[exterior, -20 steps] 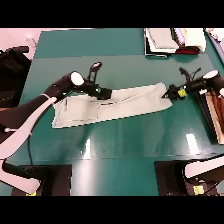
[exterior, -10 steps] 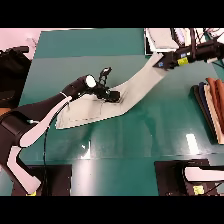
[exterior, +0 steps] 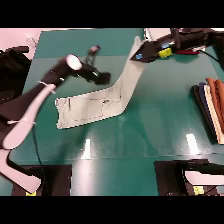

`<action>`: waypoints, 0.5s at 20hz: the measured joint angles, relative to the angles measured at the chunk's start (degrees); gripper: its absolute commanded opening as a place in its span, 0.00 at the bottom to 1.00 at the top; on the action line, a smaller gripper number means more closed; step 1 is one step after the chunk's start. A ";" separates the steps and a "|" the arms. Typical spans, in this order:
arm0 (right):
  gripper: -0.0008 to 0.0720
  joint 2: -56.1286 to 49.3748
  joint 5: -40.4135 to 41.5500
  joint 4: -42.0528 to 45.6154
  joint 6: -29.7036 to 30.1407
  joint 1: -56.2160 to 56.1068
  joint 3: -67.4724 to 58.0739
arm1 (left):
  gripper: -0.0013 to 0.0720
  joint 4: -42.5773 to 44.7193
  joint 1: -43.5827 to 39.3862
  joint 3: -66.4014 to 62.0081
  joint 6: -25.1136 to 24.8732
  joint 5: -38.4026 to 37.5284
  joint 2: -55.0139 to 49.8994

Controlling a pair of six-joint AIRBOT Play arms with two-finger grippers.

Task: Fold the shirts.

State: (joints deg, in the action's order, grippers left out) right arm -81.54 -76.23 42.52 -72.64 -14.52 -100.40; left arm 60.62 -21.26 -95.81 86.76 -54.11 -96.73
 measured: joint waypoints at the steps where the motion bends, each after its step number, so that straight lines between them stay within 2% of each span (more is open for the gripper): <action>1: 0.04 -0.68 1.44 -0.87 -0.13 -2.62 -0.17 | 0.05 1.75 2.19 -0.48 0.02 -0.87 2.64; 4: 0.05 -5.09 8.39 -6.08 0.81 -12.37 -0.50 | 0.05 7.85 9.73 -1.27 0.20 -3.28 12.07; 5: 0.23 -7.19 11.45 -8.46 1.90 -15.80 -0.55 | 0.05 9.84 12.15 -1.42 0.20 -3.82 15.10; 6: 0.47 -9.68 14.88 -11.19 3.63 -19.45 -0.76 | 0.05 11.76 14.34 -1.46 0.22 -4.33 17.94; 7: 0.51 -12.07 18.25 -13.51 5.22 -22.53 -1.46 | 0.05 13.22 16.52 -1.55 0.20 -4.81 20.83; 10: 0.51 -18.78 23.08 -17.03 8.20 -28.15 -5.66 | 0.05 16.09 21.18 -1.66 0.22 -5.92 26.95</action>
State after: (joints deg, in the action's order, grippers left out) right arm -100.31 -53.15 25.50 -64.45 -42.68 -106.06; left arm 76.71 -0.08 -97.47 86.98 -60.03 -69.78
